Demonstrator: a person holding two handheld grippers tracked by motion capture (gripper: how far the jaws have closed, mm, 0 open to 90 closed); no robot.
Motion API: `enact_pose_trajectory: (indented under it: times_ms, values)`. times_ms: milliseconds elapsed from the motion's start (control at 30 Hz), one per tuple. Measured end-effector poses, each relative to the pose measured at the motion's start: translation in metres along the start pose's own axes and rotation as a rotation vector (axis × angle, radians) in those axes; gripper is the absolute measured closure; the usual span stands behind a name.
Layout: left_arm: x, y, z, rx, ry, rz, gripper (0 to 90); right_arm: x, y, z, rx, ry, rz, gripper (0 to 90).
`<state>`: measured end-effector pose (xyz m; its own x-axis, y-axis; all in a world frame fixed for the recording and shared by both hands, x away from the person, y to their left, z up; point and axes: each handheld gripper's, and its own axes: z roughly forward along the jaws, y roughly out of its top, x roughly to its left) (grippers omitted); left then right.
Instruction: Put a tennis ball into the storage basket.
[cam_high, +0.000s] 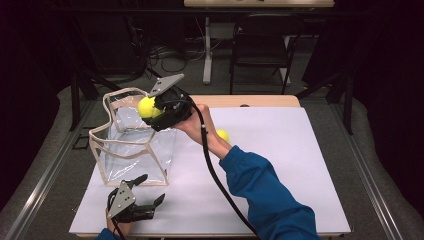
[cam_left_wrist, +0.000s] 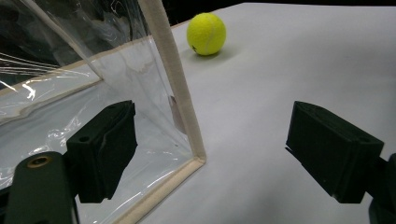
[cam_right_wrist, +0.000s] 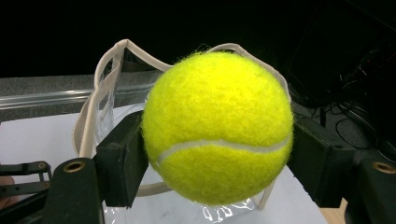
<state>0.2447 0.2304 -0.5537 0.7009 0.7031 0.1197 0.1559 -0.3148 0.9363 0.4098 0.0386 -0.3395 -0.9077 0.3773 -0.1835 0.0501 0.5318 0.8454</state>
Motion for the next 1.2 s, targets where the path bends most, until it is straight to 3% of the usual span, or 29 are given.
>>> enact_pose_trajectory:
  times_ms: [433, 1200]
  values:
    - [0.000, 0.000, 0.000, -0.002, -0.001, -0.003, 15.8, 0.006, 0.003, 0.009, -0.023, 0.013, -0.006, 26.4]
    - [0.001, 0.000, 0.000, -0.004, -0.002, -0.002, 15.8, 0.009, 0.005, 0.022, 0.008, 0.022, -0.007, 26.3]
